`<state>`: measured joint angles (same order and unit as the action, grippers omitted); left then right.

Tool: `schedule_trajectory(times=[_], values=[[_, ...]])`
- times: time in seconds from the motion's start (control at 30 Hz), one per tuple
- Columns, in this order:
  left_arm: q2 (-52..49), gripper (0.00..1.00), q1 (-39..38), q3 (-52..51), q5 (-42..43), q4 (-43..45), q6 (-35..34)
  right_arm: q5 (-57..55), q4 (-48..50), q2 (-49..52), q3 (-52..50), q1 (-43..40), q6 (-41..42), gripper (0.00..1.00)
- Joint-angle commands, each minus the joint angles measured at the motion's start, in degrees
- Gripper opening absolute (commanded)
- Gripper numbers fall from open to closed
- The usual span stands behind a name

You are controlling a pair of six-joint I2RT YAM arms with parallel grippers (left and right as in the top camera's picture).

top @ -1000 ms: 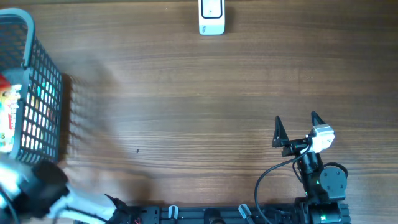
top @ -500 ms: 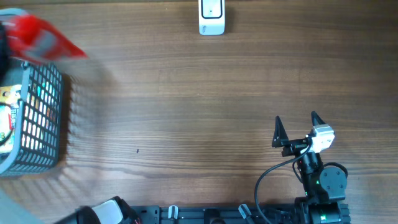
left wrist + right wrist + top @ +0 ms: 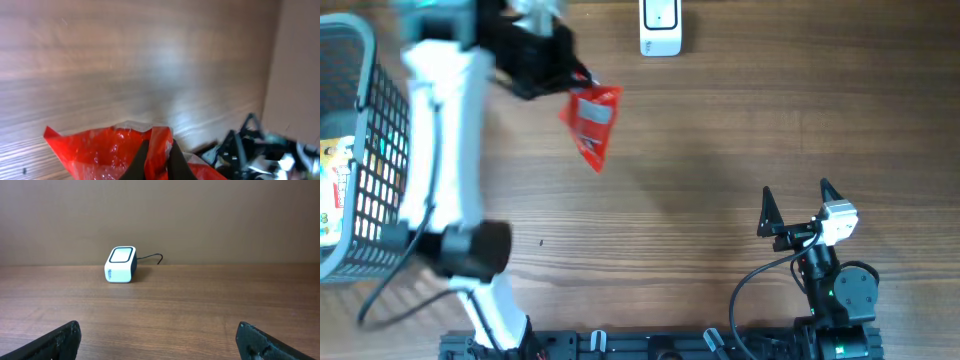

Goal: Scan the item barcode
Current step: 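Carry the red bag toward the scanner and release it on the table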

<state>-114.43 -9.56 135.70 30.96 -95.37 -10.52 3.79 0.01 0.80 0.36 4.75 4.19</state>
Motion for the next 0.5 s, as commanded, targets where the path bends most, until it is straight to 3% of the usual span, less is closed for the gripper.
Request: schedule_trajectory(times=[0.0, 0.17, 0.2, 0.23, 0.27, 0.47], values=[[-8.07, 0.04, -5.18, -3.32, -4.66, 0.61, 1.51, -0.37, 0.09, -0.22, -0.07, 0.22, -0.81, 1.0], [-17.27, 0.04, -8.41, -4.57, -10.69, 1.55, 0.83, -0.37, 0.09, -0.22, -0.07, 0.22, -0.81, 1.0], [-18.27, 0.11, -8.72, -4.57, -10.69, 1.51, 0.61, -0.37, 0.09, -0.22, -0.07, 0.22, -0.79, 0.99], [-19.19, 0.6, -8.96, -4.57, -10.69, 1.46, 0.44, -0.37, 0.09, -0.22, -0.07, 0.22, -0.81, 1.0], [-19.54, 0.97, -8.98, -4.57, -10.69, 1.42, 0.46, -0.37, 0.09, -0.22, -0.07, 0.22, -0.81, 1.0], [-16.94, 1.0, -6.16, -0.87, -10.73, -1.2, 0.48, -0.37, 0.09, -0.22, -0.07, 0.22, -0.79, 1.0]])
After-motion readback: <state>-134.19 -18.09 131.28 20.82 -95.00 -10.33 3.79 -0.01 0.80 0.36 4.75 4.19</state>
